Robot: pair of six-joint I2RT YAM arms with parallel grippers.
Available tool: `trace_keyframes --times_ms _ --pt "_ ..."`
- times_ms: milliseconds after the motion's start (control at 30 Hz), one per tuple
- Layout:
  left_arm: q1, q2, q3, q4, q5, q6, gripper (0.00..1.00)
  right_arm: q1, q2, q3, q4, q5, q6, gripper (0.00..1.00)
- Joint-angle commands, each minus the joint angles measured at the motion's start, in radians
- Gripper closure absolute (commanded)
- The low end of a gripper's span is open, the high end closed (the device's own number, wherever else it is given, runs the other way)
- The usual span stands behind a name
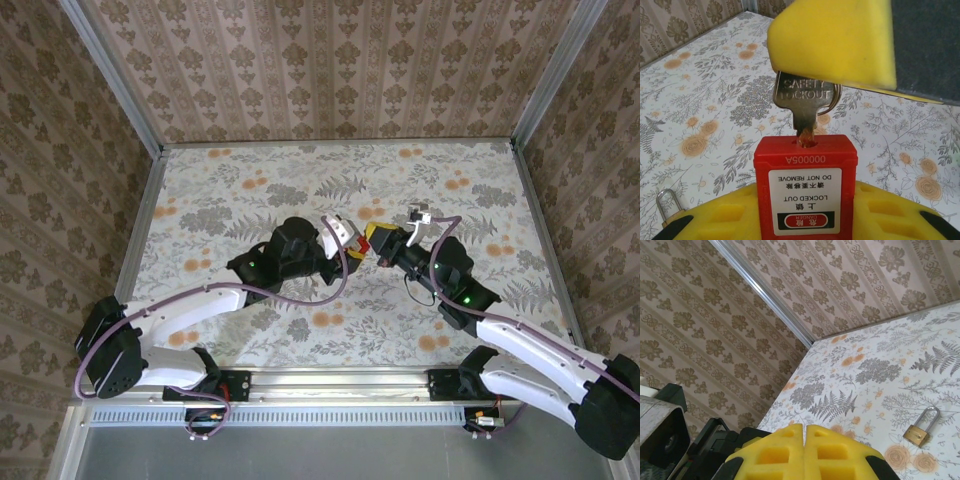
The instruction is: Unlock with the key
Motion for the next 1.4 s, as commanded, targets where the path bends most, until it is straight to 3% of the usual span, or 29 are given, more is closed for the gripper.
trace_keyframes --times_ms 0,200,433,600,900,1367 --pt "-0.01 -0.069 0.159 0.356 0.146 -0.029 0.69 0.05 0.064 -0.062 -0.184 -0.281 -0.014 1.0" --pt "0.028 -0.094 0.155 0.364 0.187 -0.052 0.69 0.043 0.074 -0.082 -0.2 -0.344 -0.018 1.0" --pt "0.05 -0.143 0.152 0.309 0.223 -0.03 0.69 -0.027 0.003 -0.048 -0.357 -0.42 -0.073 1.0" --pt "0.066 -0.165 0.139 0.338 0.223 -0.048 0.7 -0.03 0.035 -0.055 -0.309 -0.459 -0.028 1.0" --pt "0.065 -0.136 0.155 0.322 0.221 -0.035 0.7 0.022 0.092 -0.038 -0.269 -0.427 0.025 1.0" --pt "0.045 -0.085 0.1 0.348 0.138 -0.021 0.66 0.022 -0.006 0.101 -0.456 -0.281 0.014 1.0"
